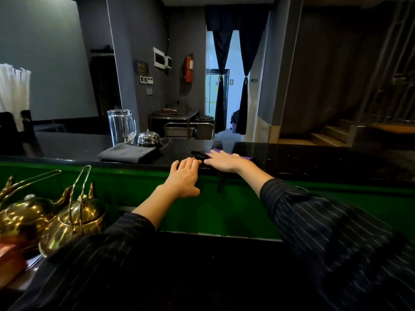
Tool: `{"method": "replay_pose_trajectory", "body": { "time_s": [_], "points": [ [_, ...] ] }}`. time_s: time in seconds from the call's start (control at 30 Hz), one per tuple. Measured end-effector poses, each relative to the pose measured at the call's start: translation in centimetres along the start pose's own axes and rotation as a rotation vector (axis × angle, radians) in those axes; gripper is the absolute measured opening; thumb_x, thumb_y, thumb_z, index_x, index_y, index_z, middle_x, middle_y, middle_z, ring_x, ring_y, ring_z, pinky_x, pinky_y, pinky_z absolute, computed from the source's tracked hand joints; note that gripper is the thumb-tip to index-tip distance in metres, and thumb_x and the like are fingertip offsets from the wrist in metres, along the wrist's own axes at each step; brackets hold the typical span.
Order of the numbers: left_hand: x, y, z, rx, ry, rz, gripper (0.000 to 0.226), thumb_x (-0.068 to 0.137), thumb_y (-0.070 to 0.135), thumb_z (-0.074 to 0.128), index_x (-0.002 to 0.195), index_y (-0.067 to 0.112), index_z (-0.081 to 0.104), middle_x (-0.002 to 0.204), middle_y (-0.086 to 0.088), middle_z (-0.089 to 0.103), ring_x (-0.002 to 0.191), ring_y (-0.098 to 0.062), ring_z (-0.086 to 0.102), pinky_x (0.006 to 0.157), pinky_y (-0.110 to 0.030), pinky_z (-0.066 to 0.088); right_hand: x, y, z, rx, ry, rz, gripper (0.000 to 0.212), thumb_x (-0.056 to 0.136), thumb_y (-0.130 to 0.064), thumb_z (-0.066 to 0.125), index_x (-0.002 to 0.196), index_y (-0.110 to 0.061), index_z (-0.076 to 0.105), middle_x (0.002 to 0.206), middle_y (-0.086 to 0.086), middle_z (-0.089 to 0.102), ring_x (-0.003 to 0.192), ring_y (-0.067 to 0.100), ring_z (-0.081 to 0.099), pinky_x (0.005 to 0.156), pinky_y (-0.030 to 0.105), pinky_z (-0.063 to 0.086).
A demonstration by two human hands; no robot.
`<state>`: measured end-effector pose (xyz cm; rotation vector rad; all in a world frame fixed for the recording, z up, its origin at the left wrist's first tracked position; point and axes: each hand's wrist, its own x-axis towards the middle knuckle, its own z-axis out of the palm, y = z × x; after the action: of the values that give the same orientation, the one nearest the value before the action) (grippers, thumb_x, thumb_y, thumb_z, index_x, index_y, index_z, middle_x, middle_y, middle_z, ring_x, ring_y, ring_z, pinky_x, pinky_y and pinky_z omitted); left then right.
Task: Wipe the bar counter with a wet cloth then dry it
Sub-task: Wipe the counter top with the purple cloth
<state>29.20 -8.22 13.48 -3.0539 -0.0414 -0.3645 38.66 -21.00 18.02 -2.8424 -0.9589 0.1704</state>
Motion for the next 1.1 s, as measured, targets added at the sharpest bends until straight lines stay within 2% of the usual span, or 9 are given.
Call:
{"method": "replay_pose_trajectory", "body": {
  "time_s": [0.13,0.27,0.4,0.5,0.63,0.73,0.93,1.03,1.1],
  "points": [
    [-1.3,0.2,0.4,0.11,0.049,0.042,0.089,0.084,0.03,0.056,0.151,0.008,0.001,0.16,-0.011,0.005,0.148,-0.026,0.002,0.119,-0.047,0.002,-2.6,3.5,-0.6,0.08,0.006,0.012,0.05,0.1,-0.044,0.03,0.148,-0.032,0.027,0.159,-0.001,0.023,0.149,0.023,0.014,0.117,0.05,0.01],
    [-2.3,0.1,0.9,0.121,0.043,0.082,0.091,0.085,0.027,0.054,0.15,0.005,-0.004,0.16,-0.014,0.001,0.148,-0.029,-0.002,0.12,-0.043,0.0,-2.2,7.1,-1.0,0.064,0.028,0.16,0.054,0.099,-0.05,0.027,0.151,-0.035,0.02,0.162,-0.004,0.011,0.15,0.024,0.005,0.118,0.055,0.004],
    [-1.7,0.4,0.1,0.18,-0.013,0.081,0.1,0.082,0.037,0.06,0.15,0.002,-0.004,0.16,-0.016,0.0,0.148,-0.03,0.0,0.12,-0.043,0.002,-0.9,4.3,-0.6,0.003,0.038,0.182,0.055,0.099,-0.052,0.023,0.151,-0.038,0.016,0.163,-0.002,0.007,0.15,0.029,0.004,0.116,0.059,0.002],
    [-1.9,0.9,0.1,0.175,0.041,0.042,0.094,0.078,0.036,0.062,0.149,0.003,0.009,0.155,-0.017,0.016,0.144,-0.031,0.016,0.12,-0.04,0.012,-1.4,1.5,0.3,-0.034,0.081,0.085,0.052,0.098,-0.052,0.023,0.149,-0.043,0.02,0.161,-0.003,0.018,0.147,0.03,0.015,0.114,0.06,0.011],
    [-2.3,1.2,1.5,0.083,0.281,0.007,0.06,0.067,0.015,0.056,0.124,0.002,0.045,0.121,-0.016,0.05,0.111,-0.034,0.049,0.105,-0.037,0.035,-3.9,1.1,1.6,-0.057,0.127,-0.072,0.048,0.099,-0.049,0.027,0.146,-0.042,0.028,0.156,-0.008,0.028,0.145,0.026,0.023,0.112,0.057,0.017],
    [-2.0,1.2,1.5,0.058,0.308,0.018,0.068,0.066,0.013,0.057,0.131,-0.001,0.045,0.122,-0.016,0.052,0.112,-0.034,0.051,0.106,-0.038,0.036,-4.8,4.3,0.3,-0.018,0.102,-0.028,0.047,0.1,-0.047,0.028,0.146,-0.037,0.03,0.157,-0.008,0.028,0.145,0.024,0.023,0.114,0.055,0.018],
    [-1.2,0.6,-0.1,-0.076,0.255,0.073,0.059,0.091,0.054,0.042,0.13,0.01,0.044,0.127,-0.006,0.05,0.119,-0.024,0.046,0.103,-0.035,0.038,-1.6,7.9,-0.8,0.026,0.021,0.214,0.058,0.097,-0.056,0.024,0.152,-0.039,0.014,0.163,-0.003,0.003,0.15,0.029,0.001,0.116,0.057,0.0],
    [1.2,-0.9,-1.7,-0.247,0.124,0.055,0.059,0.094,0.057,0.033,0.133,0.014,0.044,0.134,-0.008,0.052,0.124,-0.026,0.047,0.102,-0.04,0.037,0.6,5.4,-0.3,-0.002,0.021,0.178,0.058,0.094,-0.062,0.023,0.149,-0.046,0.012,0.163,0.001,0.004,0.149,0.034,0.001,0.115,0.06,0.0],
    [3.0,-2.0,-2.0,-0.235,0.076,0.04,0.076,0.088,0.069,0.025,0.14,0.015,0.038,0.14,-0.011,0.049,0.128,-0.028,0.045,0.107,-0.041,0.035,1.7,4.8,-0.3,-0.002,-0.005,0.106,0.056,0.096,-0.061,0.024,0.149,-0.047,0.012,0.163,0.0,0.004,0.149,0.033,-0.001,0.114,0.061,-0.001]
  ]
}}
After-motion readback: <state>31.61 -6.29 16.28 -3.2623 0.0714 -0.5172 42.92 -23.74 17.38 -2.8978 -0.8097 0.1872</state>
